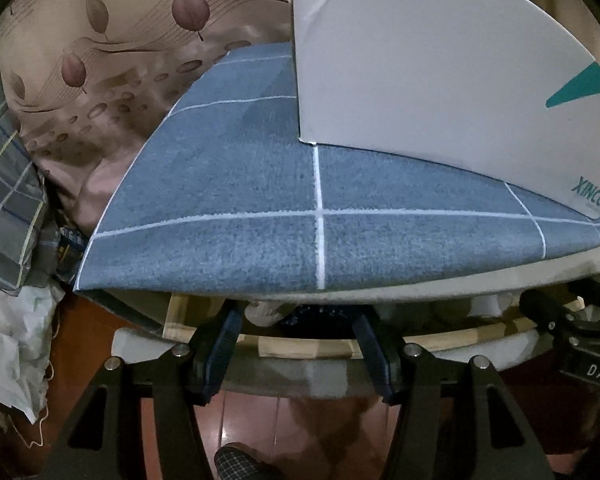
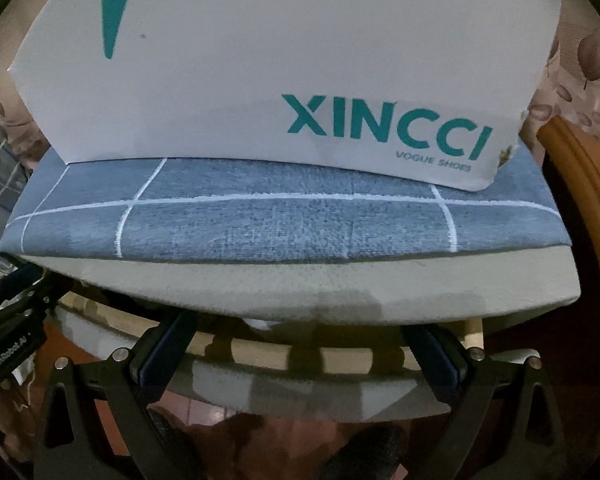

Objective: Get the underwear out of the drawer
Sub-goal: 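Move both tools down over the drawer toward the rolled clothes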

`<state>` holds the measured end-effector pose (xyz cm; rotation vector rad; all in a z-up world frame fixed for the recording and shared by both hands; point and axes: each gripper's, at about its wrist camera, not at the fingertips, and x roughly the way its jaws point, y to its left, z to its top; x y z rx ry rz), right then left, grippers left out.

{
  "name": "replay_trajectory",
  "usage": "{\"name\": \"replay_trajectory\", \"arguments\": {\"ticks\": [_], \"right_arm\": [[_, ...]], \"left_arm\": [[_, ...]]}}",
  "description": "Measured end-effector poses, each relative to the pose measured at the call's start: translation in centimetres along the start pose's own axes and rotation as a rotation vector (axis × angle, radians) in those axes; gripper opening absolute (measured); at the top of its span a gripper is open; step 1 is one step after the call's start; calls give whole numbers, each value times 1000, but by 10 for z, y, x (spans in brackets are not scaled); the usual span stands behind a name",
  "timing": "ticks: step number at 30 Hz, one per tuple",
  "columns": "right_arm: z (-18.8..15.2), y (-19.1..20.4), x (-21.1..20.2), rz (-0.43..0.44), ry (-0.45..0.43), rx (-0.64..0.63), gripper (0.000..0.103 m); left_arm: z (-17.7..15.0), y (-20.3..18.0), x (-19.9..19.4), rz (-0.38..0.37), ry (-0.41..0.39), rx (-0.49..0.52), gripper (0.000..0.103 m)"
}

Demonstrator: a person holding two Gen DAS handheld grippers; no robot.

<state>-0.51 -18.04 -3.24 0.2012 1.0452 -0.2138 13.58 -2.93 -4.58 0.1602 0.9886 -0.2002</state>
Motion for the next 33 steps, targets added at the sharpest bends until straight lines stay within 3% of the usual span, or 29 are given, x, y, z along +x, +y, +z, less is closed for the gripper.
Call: {"name": "replay_trajectory", "arguments": {"ticks": [5, 18, 33], "right_arm": [[11, 3, 3, -2, 51, 3, 100], [-34, 19, -17, 1, 260, 25, 100], [-60, 16, -16, 16, 497, 48, 100]], "left_arm": [[-3, 5, -2, -27, 59, 12, 59], [-51, 12, -24, -77, 288, 35, 59], [-99, 13, -47, -104, 434, 69, 59]]}}
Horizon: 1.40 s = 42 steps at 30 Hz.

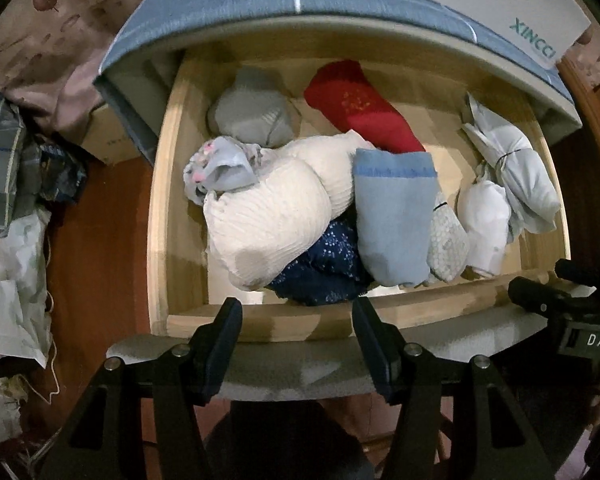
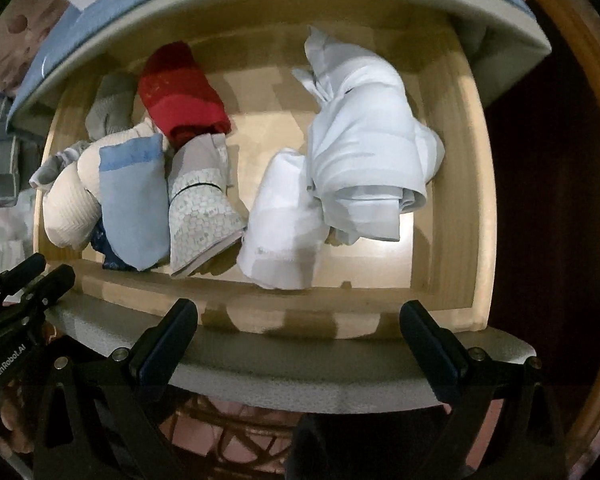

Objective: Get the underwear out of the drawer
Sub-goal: 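Move both tools down over the drawer toward the rolled clothes, then grasp the cream knit underwear with the left gripper while the right gripper approaches the white bundle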

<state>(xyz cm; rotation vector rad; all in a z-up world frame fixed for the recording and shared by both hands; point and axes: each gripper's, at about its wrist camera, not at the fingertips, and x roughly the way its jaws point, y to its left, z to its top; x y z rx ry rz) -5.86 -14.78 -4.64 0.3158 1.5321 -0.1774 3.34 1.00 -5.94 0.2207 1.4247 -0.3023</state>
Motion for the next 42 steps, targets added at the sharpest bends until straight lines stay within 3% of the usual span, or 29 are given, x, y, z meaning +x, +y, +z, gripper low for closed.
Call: {"name": "replay_trajectory", "arguments": {"ticks": [3, 5, 10, 16, 21, 32, 36, 42], "right_arm": [[-7, -5, 3, 11, 23, -7, 100], [26, -7, 11, 25, 22, -1, 100], [31, -1, 16, 21, 6, -26, 100], [10, 7, -9, 54, -131, -87, 100], [16, -6, -16, 70, -191, -51, 100], [3, -19, -9, 80, -197, -38, 100], [3, -25, -5, 127, -195, 0, 100], [1, -28, -4, 170, -203, 7, 100]], "left_arm": [[-2, 1, 1, -21, 11, -18, 59], [0, 5, 3, -26, 7, -13, 60], [1, 8, 4, -36, 1, -17, 60], [11, 29, -30, -89, -112, -41, 60], [32, 37, -46, -80, -136, -17, 60], [63, 13, -23, -84, -24, 159, 60], [75, 2, -17, -66, -19, 212, 60], [82, -11, 10, -34, 62, 292, 60]]}}
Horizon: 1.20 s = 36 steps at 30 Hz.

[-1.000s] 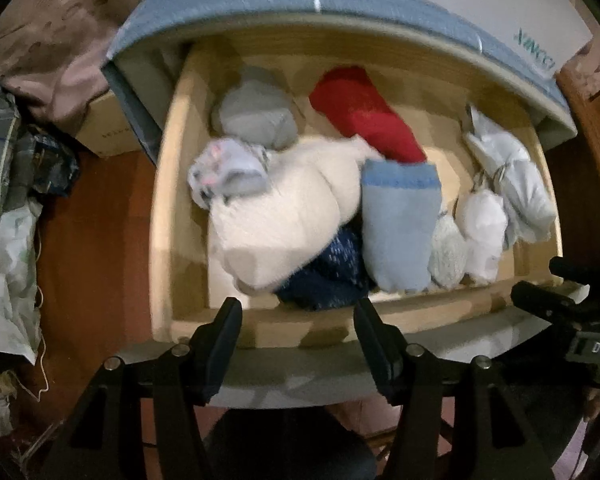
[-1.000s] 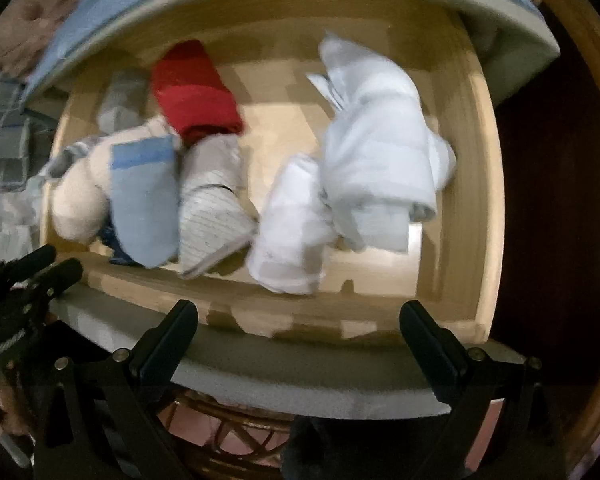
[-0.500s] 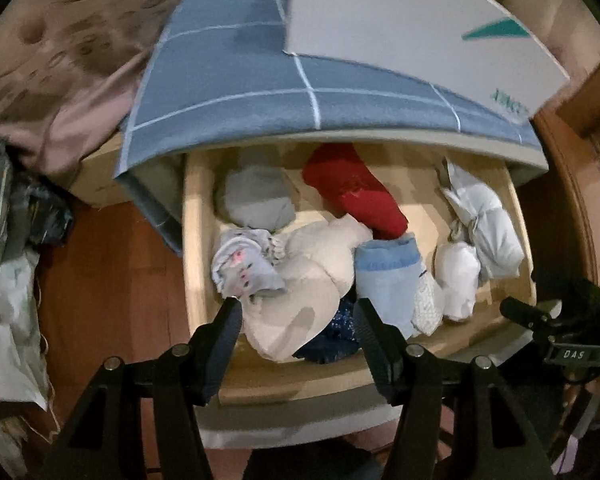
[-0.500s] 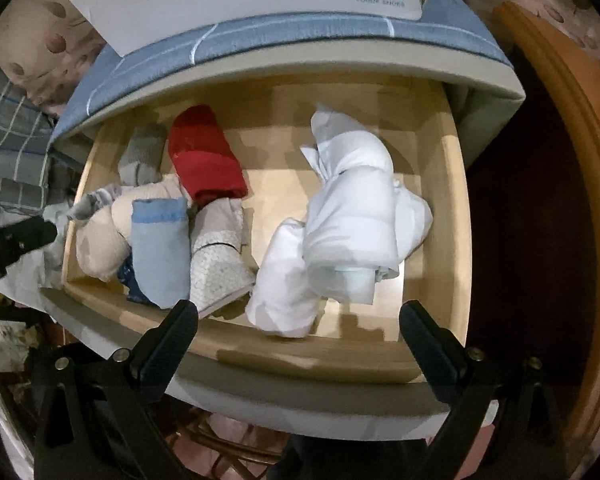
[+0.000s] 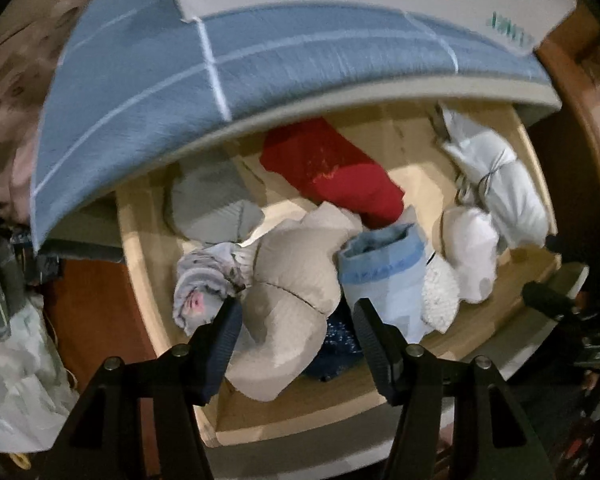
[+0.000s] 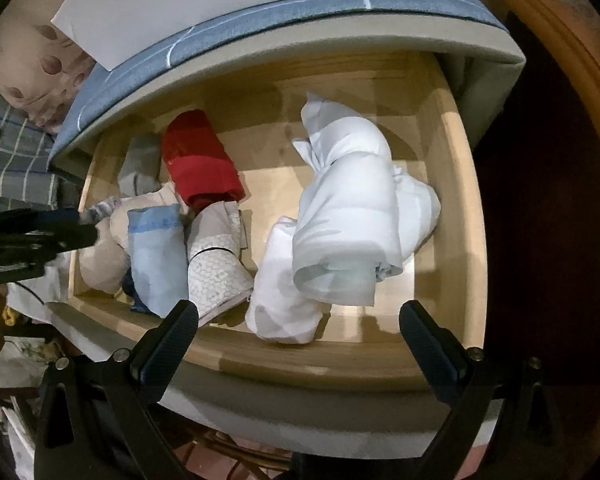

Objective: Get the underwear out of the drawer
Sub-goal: 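Grasp the cream knit underwear with the left gripper while the right gripper approaches the white bundle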

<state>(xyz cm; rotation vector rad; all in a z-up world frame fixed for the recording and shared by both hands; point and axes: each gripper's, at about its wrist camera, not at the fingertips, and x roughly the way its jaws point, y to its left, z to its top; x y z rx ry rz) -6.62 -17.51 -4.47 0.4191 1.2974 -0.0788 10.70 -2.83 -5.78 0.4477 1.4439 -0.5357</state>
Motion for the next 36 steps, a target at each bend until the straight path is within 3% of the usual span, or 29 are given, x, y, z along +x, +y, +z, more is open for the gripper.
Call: {"name": "replay_trajectory", "arguments": {"ticks": [8, 15, 21, 32, 36], "right_arm": [[-1, 5, 2, 8, 15, -19, 100], [-1, 7, 2, 12, 20, -28, 100], [0, 8, 2, 6, 22, -32, 100], [2, 0, 1, 18, 18, 12, 100], [2, -11, 0, 28, 12, 72, 100]], "left_arm": [[9, -7, 33, 43, 37, 41, 60], [5, -1, 45, 4, 20, 0, 63], [-7, -1, 58, 15, 20, -5, 67], [-25, 11, 46, 15, -26, -118, 55], [-28, 13, 28, -30, -63, -166, 55]]}}
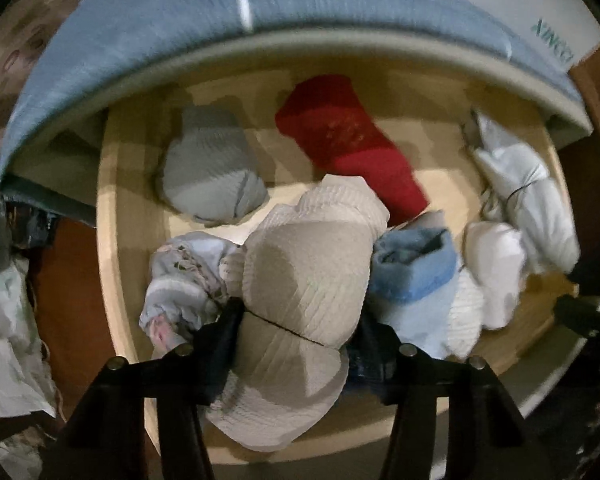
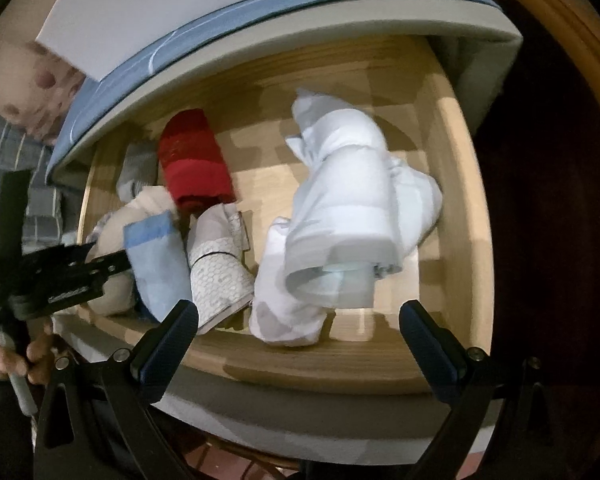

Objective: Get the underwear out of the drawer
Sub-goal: 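Grasp the cream knit underwear with the left gripper while the right gripper approaches the white bundle, then lift the cream underwear with the left gripper while the right gripper grasps the white bundle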

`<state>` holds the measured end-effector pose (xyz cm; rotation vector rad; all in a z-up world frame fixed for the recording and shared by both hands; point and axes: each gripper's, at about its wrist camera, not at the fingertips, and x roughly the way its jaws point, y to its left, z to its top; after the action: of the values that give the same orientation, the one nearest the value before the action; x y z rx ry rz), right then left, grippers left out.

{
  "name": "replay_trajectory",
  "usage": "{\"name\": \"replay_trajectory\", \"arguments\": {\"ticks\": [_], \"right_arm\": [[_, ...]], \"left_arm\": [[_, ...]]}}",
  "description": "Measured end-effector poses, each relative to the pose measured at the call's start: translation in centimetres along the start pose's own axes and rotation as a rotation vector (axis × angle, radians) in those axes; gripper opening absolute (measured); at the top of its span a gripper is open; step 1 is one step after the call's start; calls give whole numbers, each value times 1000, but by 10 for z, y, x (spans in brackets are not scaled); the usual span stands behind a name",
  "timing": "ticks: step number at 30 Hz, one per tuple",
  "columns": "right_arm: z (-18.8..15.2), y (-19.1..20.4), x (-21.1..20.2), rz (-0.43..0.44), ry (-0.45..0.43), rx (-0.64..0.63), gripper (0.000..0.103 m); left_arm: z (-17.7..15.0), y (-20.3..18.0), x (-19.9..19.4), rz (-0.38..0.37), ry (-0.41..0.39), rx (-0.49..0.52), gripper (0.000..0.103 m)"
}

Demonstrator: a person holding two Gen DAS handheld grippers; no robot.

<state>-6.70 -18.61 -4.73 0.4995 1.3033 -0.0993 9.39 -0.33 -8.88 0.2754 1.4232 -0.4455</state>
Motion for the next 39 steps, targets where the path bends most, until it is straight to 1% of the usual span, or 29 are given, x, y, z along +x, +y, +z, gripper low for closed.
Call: {"name": "replay_trajectory", "arguments": {"ticks": [7, 10, 14, 15, 18, 20, 22, 25, 28, 30, 33, 35, 38, 39], "right_arm": [[4, -5, -6, -23, -16, 11, 100], [13, -6, -12, -75, -38, -7, 100], [33, -13, -19, -111, -52, -12, 100], [38, -14, -19, -123, -50, -17, 100], [53, -15, -12, -154, -28, -34, 94], [58, -13, -3, -169, -3, -52, 85], [63, -10, 9, -199, 21, -74, 83], [68, -7, 22, -231, 31, -96, 82], [71, -6, 33, -256, 44, -110, 73], [72, -6, 40, -254, 58, -117, 72], [71, -5, 48, -259, 65, -129, 67], [69, -5, 51, -242, 75, -138, 46], [65, -2, 49, -239, 65, -156, 39], [63, -1, 45, -236, 52, -162, 38]], "left_arm": [[-6, 8, -37, -82, -64, -56, 55], [-12, 8, -56, -129, -87, -91, 55], [-16, 11, -71, -106, -133, -102, 55], [-17, 11, -74, -109, -145, -110, 55], [-20, 14, -83, -114, -172, -141, 55], [-21, 15, -86, -104, -195, -161, 55], [-23, 17, -88, -95, -220, -190, 55], [-26, 22, -85, -101, -238, -241, 55], [-32, 26, -80, -110, -243, -285, 55], [-35, 26, -76, -102, -250, -303, 55], [-42, 23, -69, -76, -273, -323, 55], [-44, 19, -65, -65, -277, -321, 55], [-48, 12, -62, -47, -300, -312, 55], [-49, 10, -62, -40, -308, -309, 55]]}}
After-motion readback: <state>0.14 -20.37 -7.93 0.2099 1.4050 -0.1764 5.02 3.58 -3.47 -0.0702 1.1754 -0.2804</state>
